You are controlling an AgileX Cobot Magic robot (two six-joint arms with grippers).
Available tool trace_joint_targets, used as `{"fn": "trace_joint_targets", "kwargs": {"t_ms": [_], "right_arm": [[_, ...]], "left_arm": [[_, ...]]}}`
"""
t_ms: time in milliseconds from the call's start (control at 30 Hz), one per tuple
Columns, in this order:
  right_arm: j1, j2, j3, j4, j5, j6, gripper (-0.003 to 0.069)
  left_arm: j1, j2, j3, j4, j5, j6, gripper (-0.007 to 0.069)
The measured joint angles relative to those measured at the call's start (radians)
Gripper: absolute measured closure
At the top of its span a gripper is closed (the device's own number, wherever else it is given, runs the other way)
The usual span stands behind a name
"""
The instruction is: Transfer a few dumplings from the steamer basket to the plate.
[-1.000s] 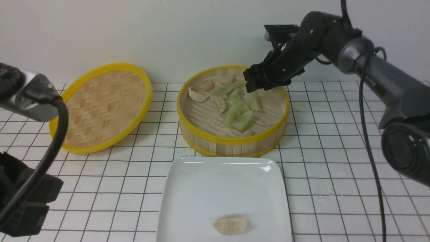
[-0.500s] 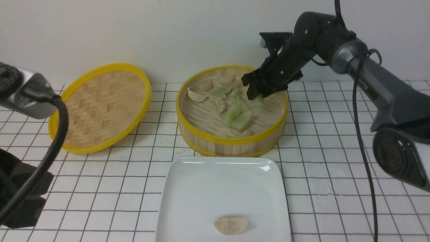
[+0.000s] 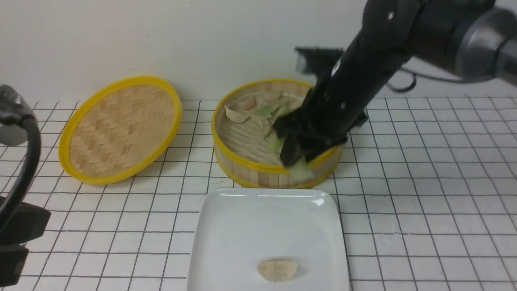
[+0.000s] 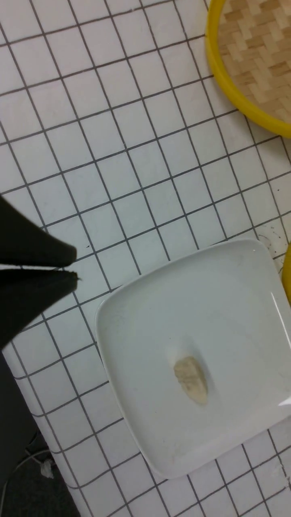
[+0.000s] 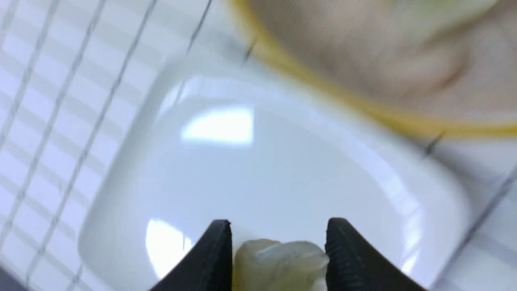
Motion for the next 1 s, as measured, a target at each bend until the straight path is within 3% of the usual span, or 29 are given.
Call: {"fn": "trace_joint_targets", "kwargs": {"t_ms": [267, 400, 533, 667, 800, 833, 900, 1000], "right_arm": [[0.122, 0.082, 0.114, -0.063, -0.201, 0.000, 0.0386], [0.124, 0.097, 0.114, -0.074, -0.232, 0.001, 0.0321], [0.124, 0.098, 0.067, -0.085, -0.163, 0.024, 0.0217], [0.124, 0.098, -0.019, -0.125, -0.033, 0.054, 0.0218], [0.124, 0.011, -0.076, -0.232, 0.019, 0.118, 0.0426], [0.124, 0.003, -0.073, -0.237, 0.020, 0.121, 0.0451], [0.124, -0.110, -0.051, -0.247, 0.025, 0.147, 0.0582], [0.124, -0.326, 0.004, -0.252, 0.030, 0.158, 0.0655]], "left_arm": [[0.000, 0.000, 0.000, 0.000, 0.000, -0.003, 0.0631], [0.000, -0.003, 0.000, 0.000, 0.000, -0.003, 0.0631], [0.000, -0.008, 0.000, 0.000, 0.000, -0.003, 0.0631], [0.000, -0.015, 0.000, 0.000, 0.000, -0.003, 0.0631], [0.000, -0.020, 0.000, 0.000, 0.001, -0.003, 0.0631], [0.000, -0.020, 0.000, 0.000, 0.001, -0.003, 0.0631], [0.000, -0.020, 0.000, 0.000, -0.010, -0.003, 0.0631], [0.000, -0.020, 0.000, 0.000, -0.041, -0.003, 0.0631]]}}
